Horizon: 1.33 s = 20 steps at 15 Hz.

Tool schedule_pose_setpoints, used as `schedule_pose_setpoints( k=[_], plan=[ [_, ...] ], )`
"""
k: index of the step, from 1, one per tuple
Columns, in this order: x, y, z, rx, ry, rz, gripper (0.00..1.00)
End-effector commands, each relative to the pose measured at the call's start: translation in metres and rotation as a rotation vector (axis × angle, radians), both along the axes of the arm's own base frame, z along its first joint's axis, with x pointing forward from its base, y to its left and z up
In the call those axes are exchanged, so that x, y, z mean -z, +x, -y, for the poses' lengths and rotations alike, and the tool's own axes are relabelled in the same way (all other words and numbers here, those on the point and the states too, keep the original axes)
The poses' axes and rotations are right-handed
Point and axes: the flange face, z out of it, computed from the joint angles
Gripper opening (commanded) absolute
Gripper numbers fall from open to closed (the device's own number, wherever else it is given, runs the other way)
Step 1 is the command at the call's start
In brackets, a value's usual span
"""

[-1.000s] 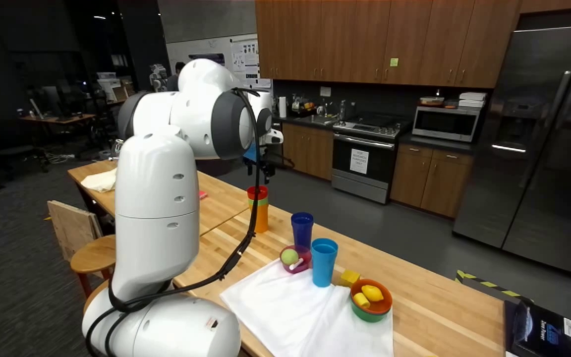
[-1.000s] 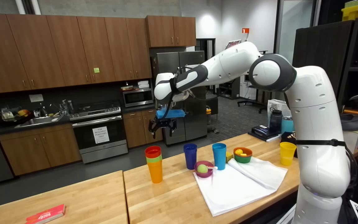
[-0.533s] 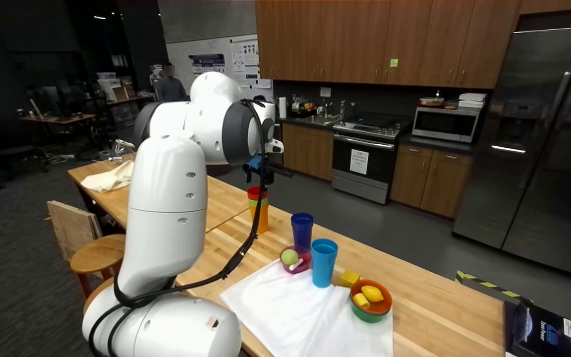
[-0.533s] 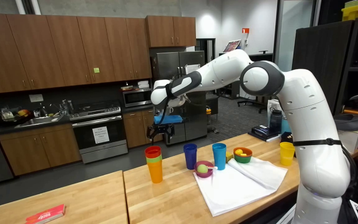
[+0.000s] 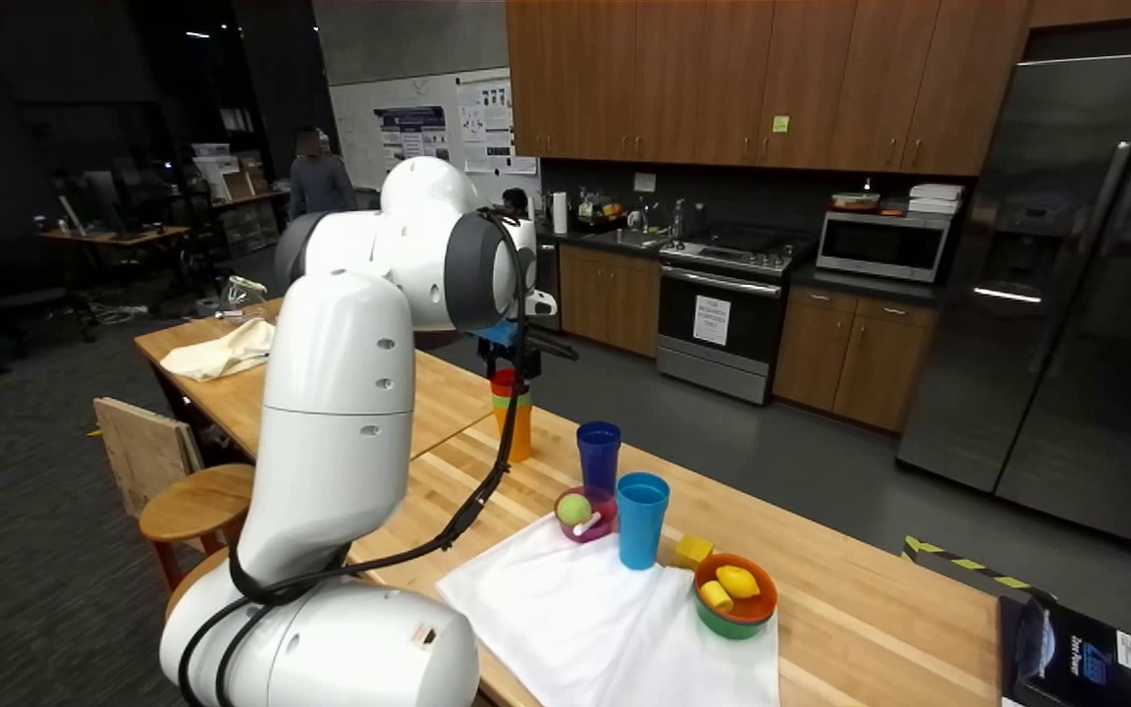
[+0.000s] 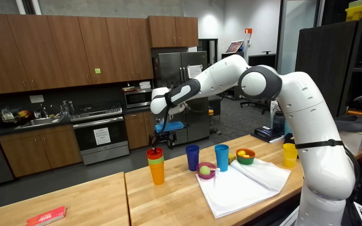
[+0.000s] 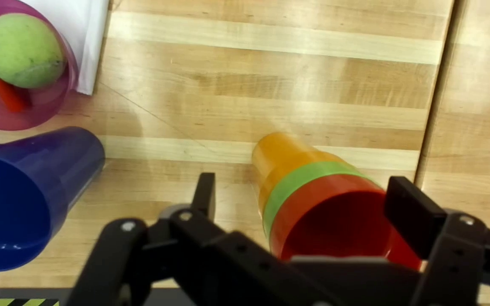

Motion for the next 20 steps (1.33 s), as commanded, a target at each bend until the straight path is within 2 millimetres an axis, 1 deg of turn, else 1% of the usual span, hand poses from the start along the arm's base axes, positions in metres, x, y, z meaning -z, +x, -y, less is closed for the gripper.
schedule_pose_setpoints(
  k=[1,4,8,12,17,18,19,20],
  plan=[
    [-0.005,0.006,0.0,-0.001,-0.042,0.036,1.0],
    [-0.007,0.01,0.003,0.009,-0.057,0.066,1.0],
    [-0.002,0.013,0.007,0.01,-0.068,0.084,1.0],
    [0.008,0.02,0.005,0.002,-0.057,0.121,1.0],
    [0.02,0.023,0.002,-0.02,-0.061,0.151,1.0],
    [0.021,0.024,0.002,-0.023,-0.062,0.155,0.75],
    [0.021,0.022,0.001,-0.029,-0.061,0.157,0.74],
    [0.021,0.023,0.0,-0.027,-0.064,0.159,0.68]
  ],
)
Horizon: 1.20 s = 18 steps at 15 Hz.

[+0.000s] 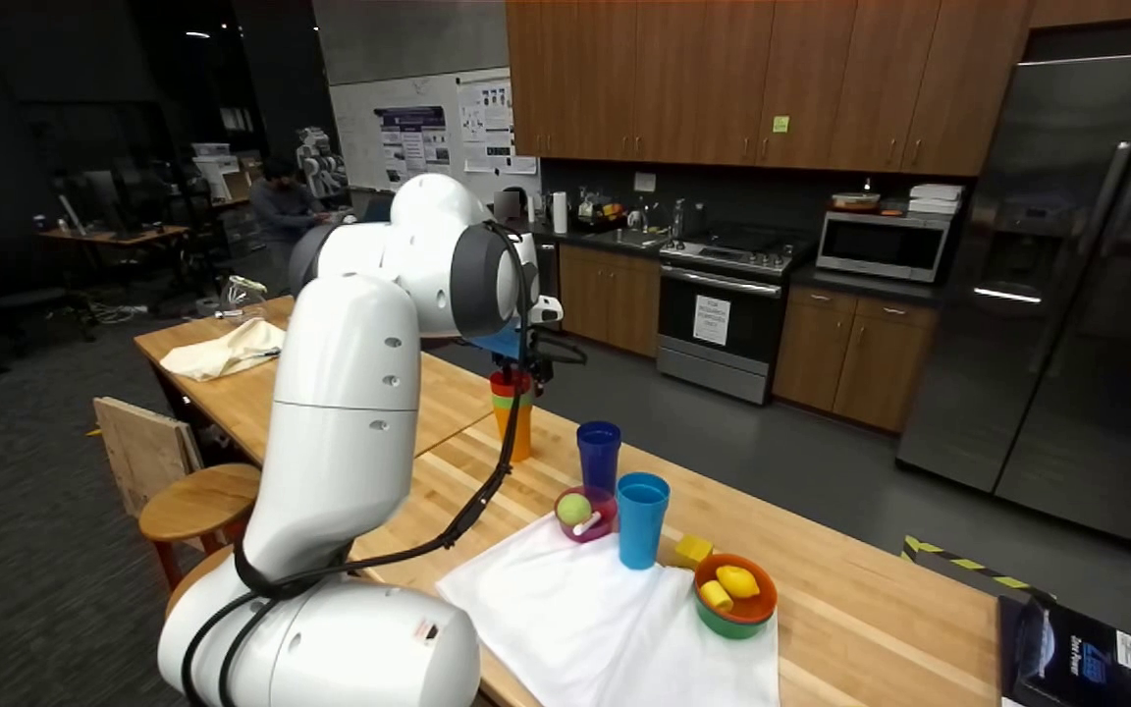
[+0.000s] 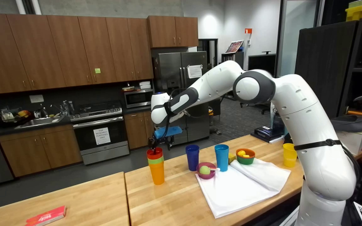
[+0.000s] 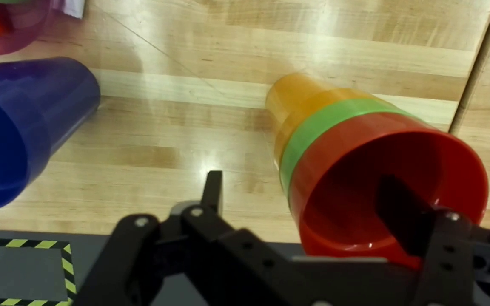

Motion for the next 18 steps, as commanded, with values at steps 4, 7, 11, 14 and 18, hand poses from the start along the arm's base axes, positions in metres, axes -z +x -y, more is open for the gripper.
schedule_pose_setpoints(
  k=[4,7,11,14,18],
  plan=[
    [-0.003,-0.002,-0.005,-0.038,-0.054,0.022,0.37],
    [-0.002,-0.003,-0.007,-0.055,-0.079,0.02,0.14],
    [0.001,-0.005,-0.011,-0.087,-0.107,0.014,0.0],
    [0.001,-0.007,-0.016,-0.108,-0.126,0.013,0.02],
    [-0.001,-0.008,-0.019,-0.09,-0.103,0.014,0.08]
  ],
)
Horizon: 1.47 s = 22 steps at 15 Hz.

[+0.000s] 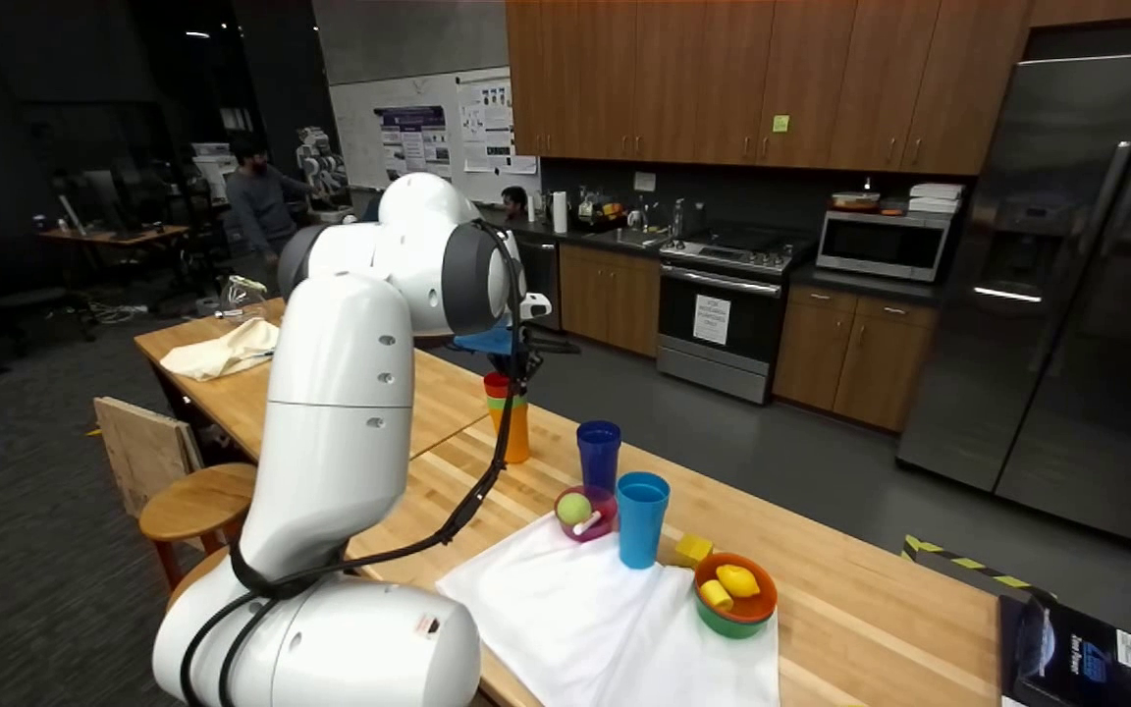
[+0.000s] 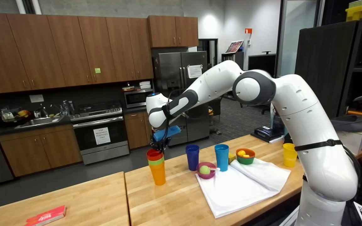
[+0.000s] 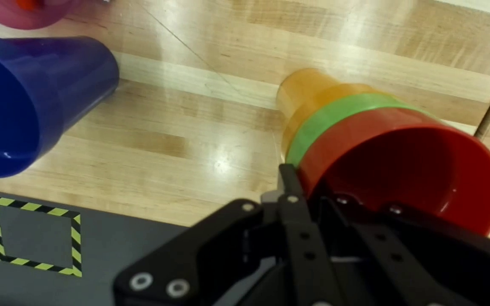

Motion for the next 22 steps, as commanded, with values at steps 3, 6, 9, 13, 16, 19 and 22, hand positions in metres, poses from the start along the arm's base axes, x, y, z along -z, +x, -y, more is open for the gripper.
schedule_pose_setpoints(
  k=[3,6,9,13,16,19,22],
  plan=[
    [0.004,-0.002,0.001,0.003,-0.016,-0.028,0.25],
    [0.002,-0.005,0.001,0.002,-0.039,-0.021,0.58],
    [-0.004,-0.011,-0.006,-0.017,-0.046,-0.013,0.71],
    [-0.01,-0.017,-0.016,-0.039,-0.068,-0.013,0.97],
    [-0.023,-0.021,-0.022,-0.047,-0.086,-0.005,1.0],
    [-0.007,-0.015,-0.026,-0.058,-0.053,-0.015,1.0],
    [-0.002,-0.015,-0.025,-0.057,-0.055,-0.02,1.0]
  ],
)
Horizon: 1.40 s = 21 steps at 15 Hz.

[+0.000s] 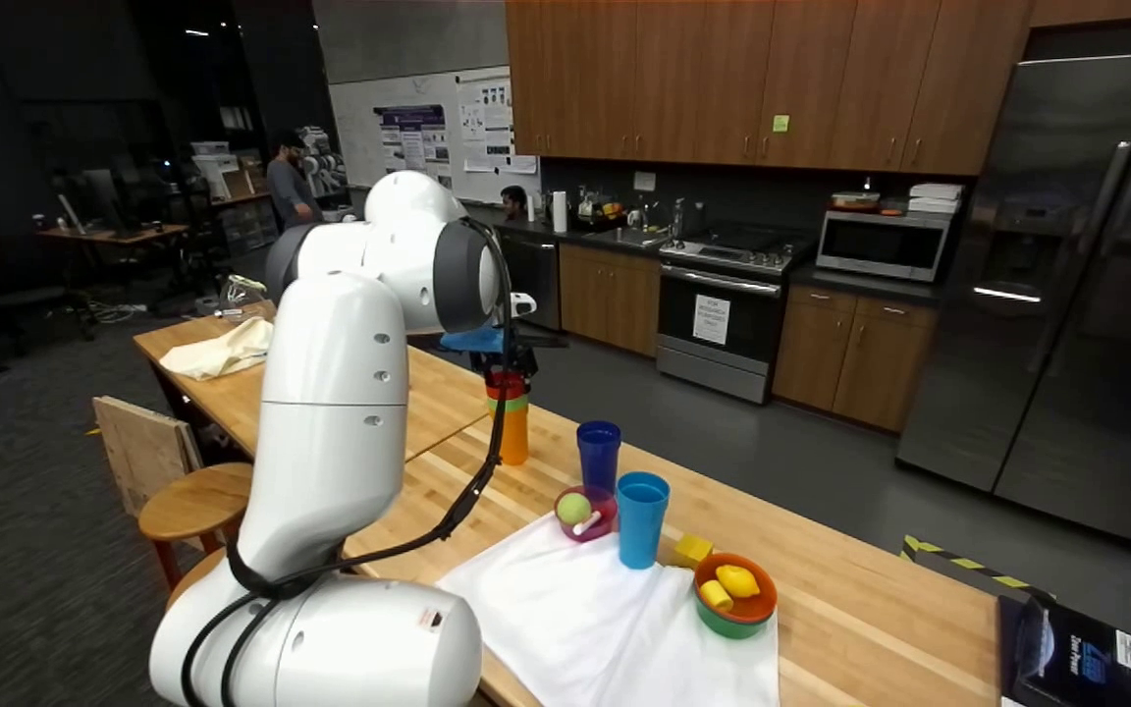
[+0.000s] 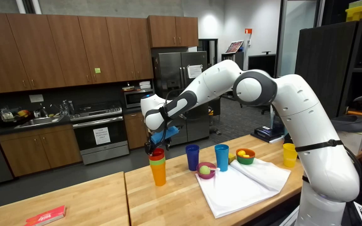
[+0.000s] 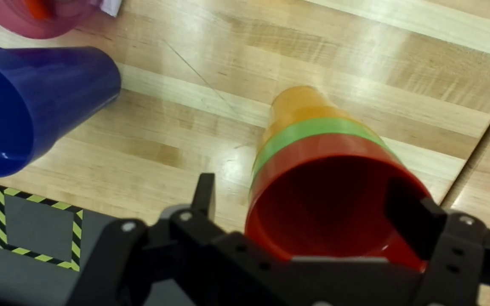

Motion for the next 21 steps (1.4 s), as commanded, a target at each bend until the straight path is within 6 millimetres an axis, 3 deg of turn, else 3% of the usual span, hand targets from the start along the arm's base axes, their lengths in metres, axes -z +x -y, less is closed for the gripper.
schedule_pose_setpoints(
  k=[1,13,21],
  plan=[
    [-0.002,0.004,0.001,0.012,-0.002,0.006,1.0],
    [-0.013,0.007,0.003,0.126,0.037,0.074,1.0],
    [-0.014,0.009,0.028,0.211,0.045,0.115,1.0]
  ],
)
